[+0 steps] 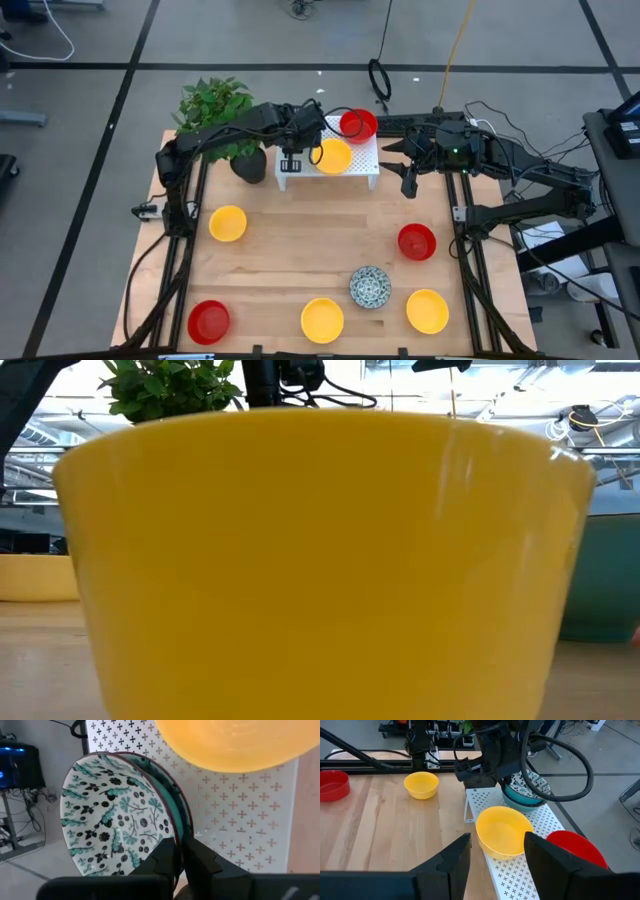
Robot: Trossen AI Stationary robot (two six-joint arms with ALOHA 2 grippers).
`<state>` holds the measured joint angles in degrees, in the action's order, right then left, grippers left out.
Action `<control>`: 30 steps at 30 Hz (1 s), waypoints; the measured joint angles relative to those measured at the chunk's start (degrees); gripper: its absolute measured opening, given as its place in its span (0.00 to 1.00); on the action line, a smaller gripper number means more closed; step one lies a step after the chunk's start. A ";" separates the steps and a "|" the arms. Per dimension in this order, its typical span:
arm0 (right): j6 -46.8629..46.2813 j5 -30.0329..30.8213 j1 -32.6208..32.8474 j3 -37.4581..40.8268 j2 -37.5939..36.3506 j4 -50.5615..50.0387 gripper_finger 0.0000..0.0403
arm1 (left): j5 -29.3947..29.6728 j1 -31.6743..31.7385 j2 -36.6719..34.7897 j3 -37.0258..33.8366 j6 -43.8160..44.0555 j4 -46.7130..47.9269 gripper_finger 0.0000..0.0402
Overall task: Pick & Place Mini bowls
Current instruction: Stack the white patterned bowl on top of the white patterned bowl on the shelf, then stack the red bowl on top of the red bowl on the shelf
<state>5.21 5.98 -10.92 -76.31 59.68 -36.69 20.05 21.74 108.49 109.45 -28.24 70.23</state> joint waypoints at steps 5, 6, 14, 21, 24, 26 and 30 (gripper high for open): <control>-1.27 0.00 0.00 0.00 0.00 0.00 0.42 | 4.28 -0.07 0.00 0.00 3.06 -0.06 0.08; -1.46 0.00 0.00 0.00 0.00 0.00 0.42 | 4.48 -0.07 0.00 0.00 3.95 -0.06 0.09; -1.45 0.00 0.00 0.00 0.00 -0.01 0.42 | 4.41 -0.92 0.00 0.00 6.45 -0.01 0.22; -1.46 0.00 0.00 0.00 0.00 0.00 0.42 | 4.11 -2.68 0.00 0.00 5.65 -0.23 0.30; -1.48 0.00 0.00 0.00 0.00 0.00 0.42 | 4.11 -3.27 0.00 0.00 6.02 -0.56 0.30; -1.49 0.00 0.00 0.00 0.00 0.00 0.42 | 4.27 -3.74 -0.30 0.00 6.00 -1.13 0.30; -1.49 0.00 0.02 0.00 0.00 0.00 0.42 | 6.19 -5.09 -1.37 0.02 6.02 -3.23 0.31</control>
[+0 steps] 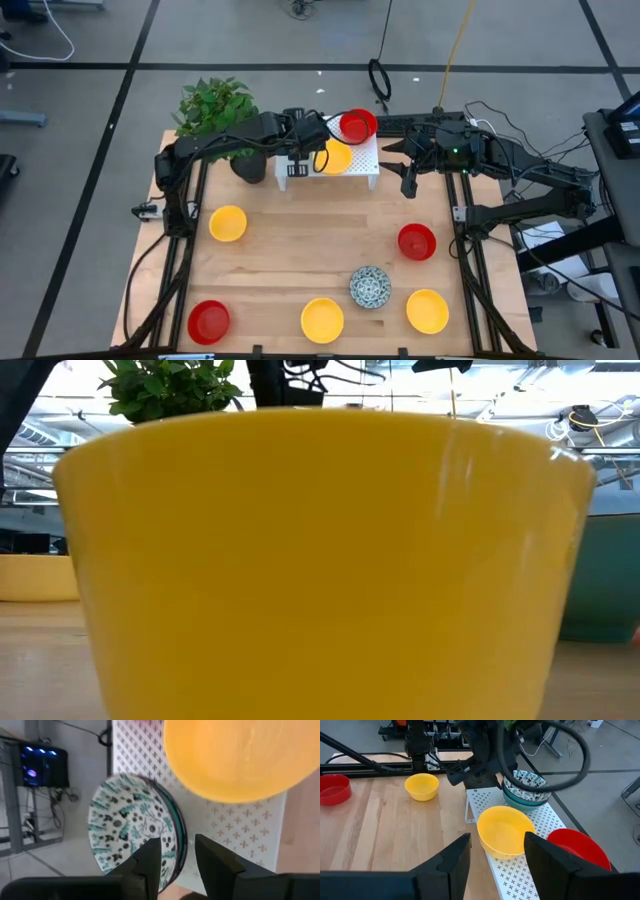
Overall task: Pick & Place Mini bowls
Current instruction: Stack the red bowl on top of the red bowl on the shelf
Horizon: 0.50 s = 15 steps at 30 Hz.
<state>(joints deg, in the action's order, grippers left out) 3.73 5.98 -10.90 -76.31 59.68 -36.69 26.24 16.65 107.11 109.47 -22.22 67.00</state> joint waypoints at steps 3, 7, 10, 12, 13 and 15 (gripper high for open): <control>0.00 0.00 0.00 0.00 0.02 0.01 0.42 | 0.44 -1.48 -1.24 0.00 0.50 -1.39 0.31; 0.00 -0.02 0.00 0.00 0.02 0.02 0.42 | 0.14 -4.48 -3.48 0.04 5.74 -1.06 0.31; 0.06 -0.02 0.00 0.02 0.02 0.04 0.42 | -2.90 -7.81 -4.87 0.04 12.41 -0.94 0.31; 0.14 -0.02 0.00 0.02 0.02 0.00 0.42 | -6.22 -10.30 -6.07 0.04 18.06 -0.62 0.31; 0.20 -0.02 0.00 0.02 0.02 0.04 0.42 | -8.06 -11.83 -6.59 0.04 21.22 -0.78 0.31; 0.34 -0.02 0.00 0.02 0.02 -0.03 0.42 | -12.08 -14.76 -7.48 0.04 27.98 -0.58 0.31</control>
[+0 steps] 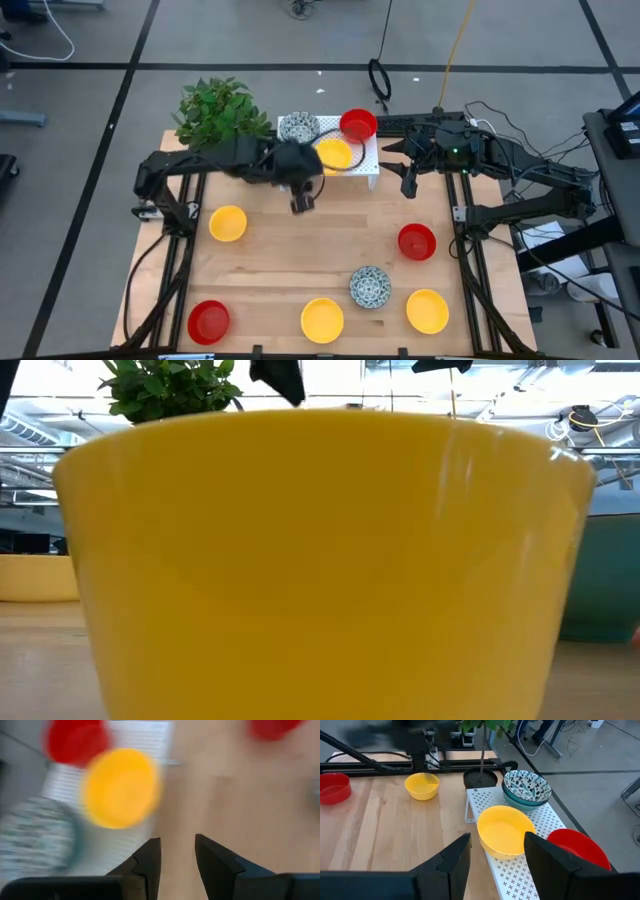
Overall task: Pick & Place Mini bowls
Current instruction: Stack the red bowl on top of the red bowl on the shelf
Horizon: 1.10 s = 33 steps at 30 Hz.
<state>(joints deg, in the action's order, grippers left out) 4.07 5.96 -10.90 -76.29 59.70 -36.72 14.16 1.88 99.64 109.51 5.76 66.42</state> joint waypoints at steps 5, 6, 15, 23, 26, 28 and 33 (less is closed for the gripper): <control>0.05 -0.02 0.00 0.00 0.00 0.02 0.42 | -7.71 -8.10 -0.35 0.00 18.02 4.89 0.31; 0.05 -0.02 0.00 0.00 0.00 0.01 0.42 | -9.57 -9.78 -0.35 0.00 21.40 7.29 0.31; 0.05 -0.02 0.00 0.00 0.00 -0.01 0.42 | -16.22 -25.38 -0.43 -1.56 51.17 22.06 0.31; -0.34 -0.17 0.00 0.00 0.00 -0.04 0.42 | -25.24 -38.60 -0.24 -7.50 76.46 17.93 0.31; -0.34 -0.20 0.00 0.00 0.00 -0.04 0.42 | -28.51 -42.23 -0.25 -11.99 89.59 11.58 0.31; -0.26 -0.20 0.00 0.00 0.00 -0.04 0.42 | -29.53 -44.42 -0.20 -14.80 97.69 6.92 0.31; 0.40 -0.21 0.00 0.00 0.00 -0.01 0.42 | -29.57 -48.58 -0.22 -22.75 111.69 -4.41 0.31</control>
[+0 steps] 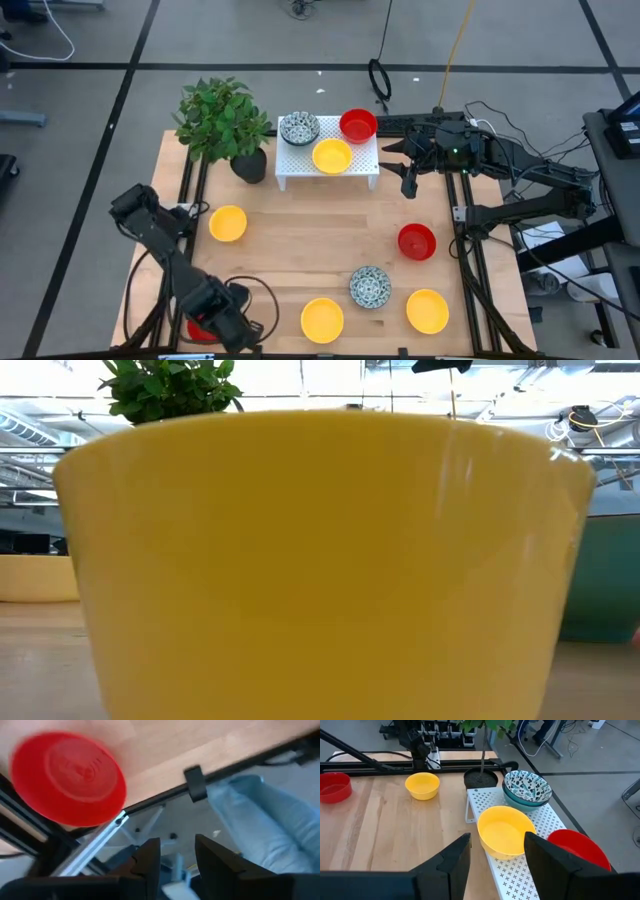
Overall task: Pick & Place Mini bowls
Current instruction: Stack the red bowl on top of the red bowl on the shelf
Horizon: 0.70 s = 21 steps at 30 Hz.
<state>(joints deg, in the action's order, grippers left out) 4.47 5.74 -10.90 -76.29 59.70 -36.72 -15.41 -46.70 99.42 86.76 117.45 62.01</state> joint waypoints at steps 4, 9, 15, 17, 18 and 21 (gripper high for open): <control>0.78 0.00 0.00 0.00 0.00 0.01 0.42 | 0.10 -2.62 -0.04 -5.87 8.60 -4.75 0.31; 0.76 0.06 0.00 0.00 0.00 0.01 0.42 | 0.45 -4.69 -0.04 -12.91 16.08 -12.14 0.31; -0.24 0.08 0.00 0.00 0.00 0.01 0.42 | 0.49 -5.09 -0.02 -21.26 16.37 -25.69 0.31; -0.75 0.06 0.00 0.00 0.00 0.01 0.42 | 0.51 -5.09 -0.03 -23.27 16.35 -25.84 0.31; -0.75 0.06 0.00 0.00 0.00 0.01 0.42 | 0.47 -5.08 -0.02 -24.13 16.33 -25.61 0.31; -0.76 0.06 0.00 0.00 0.00 0.01 0.42 | 0.50 -4.99 -0.02 -26.27 16.33 -24.70 0.31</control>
<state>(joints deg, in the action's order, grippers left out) 3.71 5.80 -10.90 -76.29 59.70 -36.71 -14.91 -51.69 99.39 60.49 133.78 37.31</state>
